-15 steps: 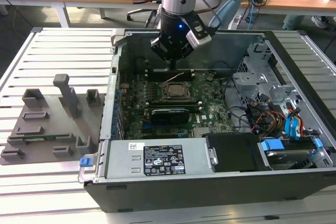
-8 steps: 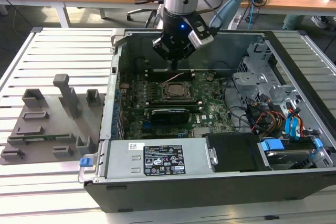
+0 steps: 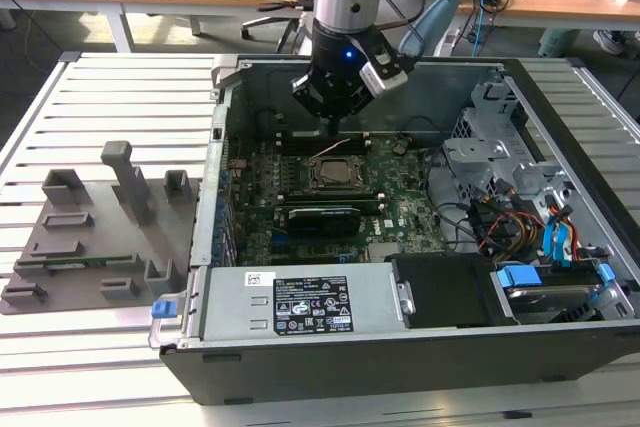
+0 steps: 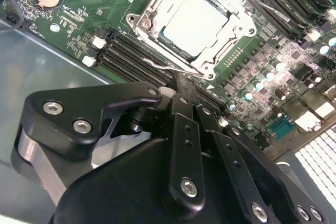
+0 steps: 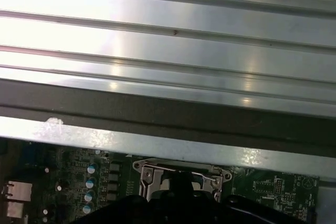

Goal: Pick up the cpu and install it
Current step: 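Install the first cpu locking lever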

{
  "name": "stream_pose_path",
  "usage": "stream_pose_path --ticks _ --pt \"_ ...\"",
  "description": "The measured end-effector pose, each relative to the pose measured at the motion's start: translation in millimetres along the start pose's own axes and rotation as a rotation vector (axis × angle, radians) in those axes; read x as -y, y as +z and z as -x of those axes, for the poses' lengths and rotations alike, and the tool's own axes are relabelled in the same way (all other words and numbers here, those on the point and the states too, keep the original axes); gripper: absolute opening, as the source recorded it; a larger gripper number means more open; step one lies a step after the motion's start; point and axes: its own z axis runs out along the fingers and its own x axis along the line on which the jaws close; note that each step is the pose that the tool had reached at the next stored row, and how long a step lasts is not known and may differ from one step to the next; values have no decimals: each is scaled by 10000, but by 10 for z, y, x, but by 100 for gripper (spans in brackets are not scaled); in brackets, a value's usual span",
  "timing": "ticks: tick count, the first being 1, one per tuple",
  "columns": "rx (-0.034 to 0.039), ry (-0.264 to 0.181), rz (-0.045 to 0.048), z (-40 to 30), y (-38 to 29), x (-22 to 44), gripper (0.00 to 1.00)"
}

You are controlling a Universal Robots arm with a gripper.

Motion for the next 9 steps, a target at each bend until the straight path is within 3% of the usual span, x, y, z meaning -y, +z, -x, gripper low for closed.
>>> stream_pose_path --ticks 5,9 --pt "-4 0 2 -5 63 -1 11" --pt "-5 -1 6 -49 95 -9 11"
